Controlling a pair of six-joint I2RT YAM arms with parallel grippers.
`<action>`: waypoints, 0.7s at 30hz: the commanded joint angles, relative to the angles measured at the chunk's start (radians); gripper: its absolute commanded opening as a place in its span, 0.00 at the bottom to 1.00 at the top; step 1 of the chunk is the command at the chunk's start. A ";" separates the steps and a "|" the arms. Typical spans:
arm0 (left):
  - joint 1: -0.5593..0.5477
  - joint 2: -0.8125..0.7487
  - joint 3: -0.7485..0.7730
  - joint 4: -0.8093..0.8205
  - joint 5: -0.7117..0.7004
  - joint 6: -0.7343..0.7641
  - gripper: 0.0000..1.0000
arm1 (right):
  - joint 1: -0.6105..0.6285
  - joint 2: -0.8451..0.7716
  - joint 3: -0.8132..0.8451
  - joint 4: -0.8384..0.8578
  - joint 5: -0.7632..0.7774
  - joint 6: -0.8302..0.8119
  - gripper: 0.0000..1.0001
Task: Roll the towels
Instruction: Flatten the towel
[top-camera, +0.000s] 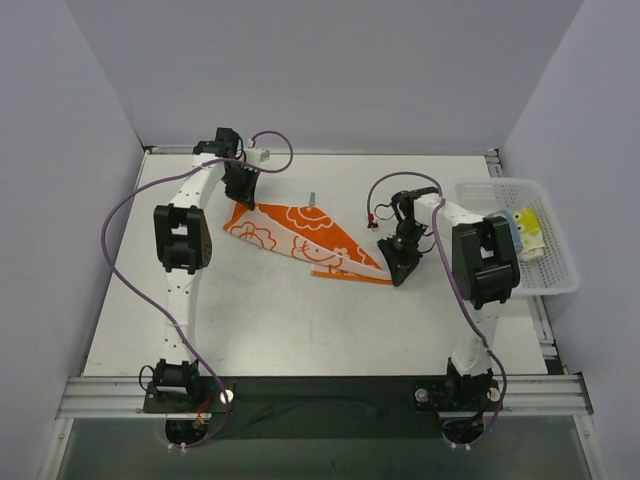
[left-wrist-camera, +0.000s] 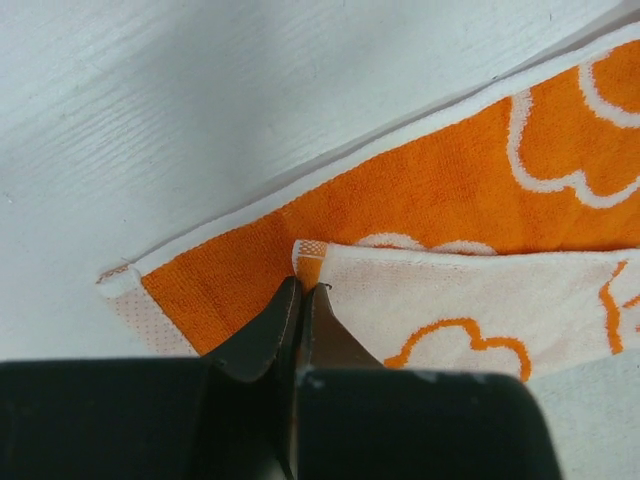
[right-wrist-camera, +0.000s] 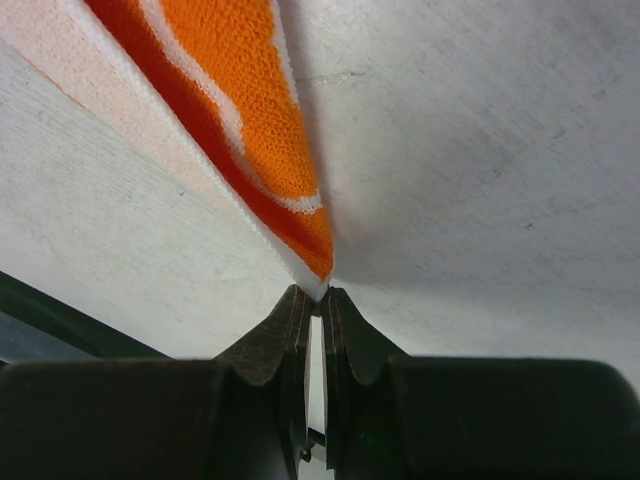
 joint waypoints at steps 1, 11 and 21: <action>0.017 -0.091 0.032 0.036 0.043 -0.002 0.00 | -0.028 -0.067 0.031 -0.066 0.036 -0.001 0.00; 0.161 -0.187 0.230 0.073 0.182 -0.068 0.00 | -0.166 -0.090 0.336 -0.078 0.119 -0.118 0.00; 0.267 -0.334 0.151 0.462 0.422 -0.201 0.00 | -0.172 0.027 0.909 -0.058 0.174 -0.135 0.00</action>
